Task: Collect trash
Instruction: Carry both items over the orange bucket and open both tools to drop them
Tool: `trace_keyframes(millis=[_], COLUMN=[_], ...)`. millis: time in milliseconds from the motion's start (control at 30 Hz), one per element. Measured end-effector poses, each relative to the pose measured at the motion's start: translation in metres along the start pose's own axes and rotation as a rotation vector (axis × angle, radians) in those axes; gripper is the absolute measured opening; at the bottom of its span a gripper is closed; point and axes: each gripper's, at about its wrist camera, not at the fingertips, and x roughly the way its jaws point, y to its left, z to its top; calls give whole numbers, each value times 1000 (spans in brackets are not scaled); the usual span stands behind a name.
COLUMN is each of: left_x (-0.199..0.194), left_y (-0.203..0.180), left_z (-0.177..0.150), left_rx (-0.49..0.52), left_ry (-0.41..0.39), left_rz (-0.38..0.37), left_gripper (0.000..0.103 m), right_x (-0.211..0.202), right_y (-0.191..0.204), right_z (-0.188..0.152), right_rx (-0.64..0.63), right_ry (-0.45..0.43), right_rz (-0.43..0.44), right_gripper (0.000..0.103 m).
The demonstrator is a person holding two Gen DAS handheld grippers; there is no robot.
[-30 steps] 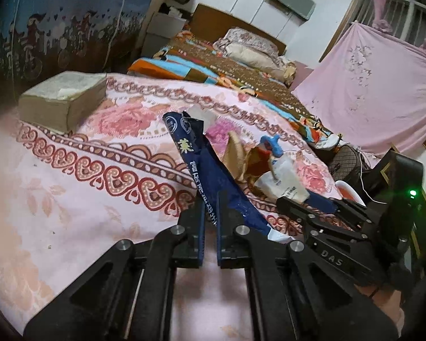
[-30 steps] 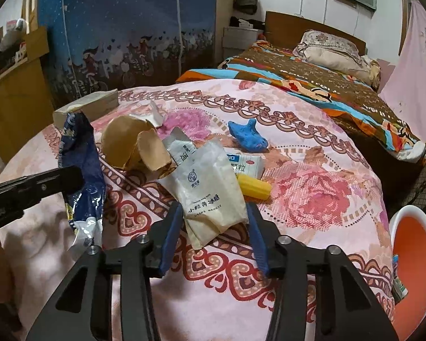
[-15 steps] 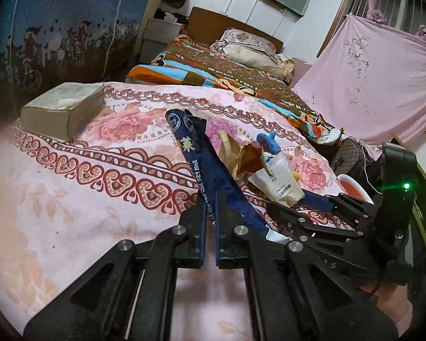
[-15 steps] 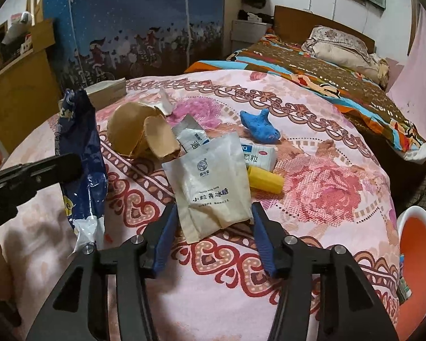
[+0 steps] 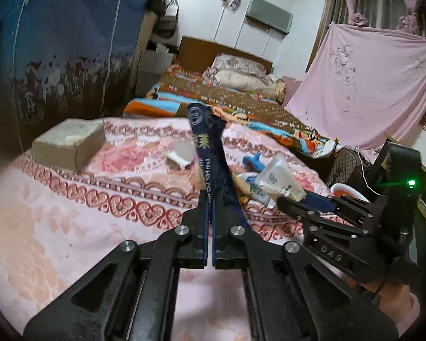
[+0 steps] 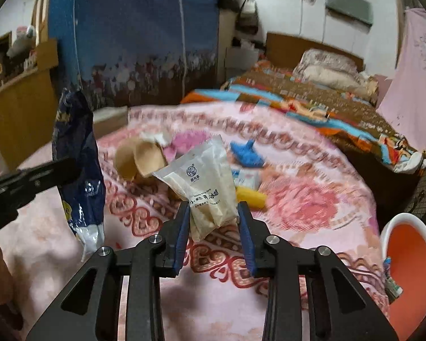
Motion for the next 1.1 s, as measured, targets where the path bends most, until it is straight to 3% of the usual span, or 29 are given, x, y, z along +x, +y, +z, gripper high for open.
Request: trace_keyframes(millis=[333,600,867,1100], left_x=[-6,-11,-3,15], left_y=[-40,-81,-140,-182], left_z=[11,27,41,40], left_rx=[106,190,292,328], left_ry=[-102,-207,-288,-258], left_rz=[-57,-125,-241,-357], left_gripper=[0,0,0,0], right_x=[-54,-98,-132,-146], right_y=[-21,-51,-91,-141], right_z=[-2,-7,-15,-30], right_rx=[80,149,237,360], right_ry=[-286,-490,-612,-619], right_rz=[-34,-145,-275,-400], right_gripper=[31,31,31,31])
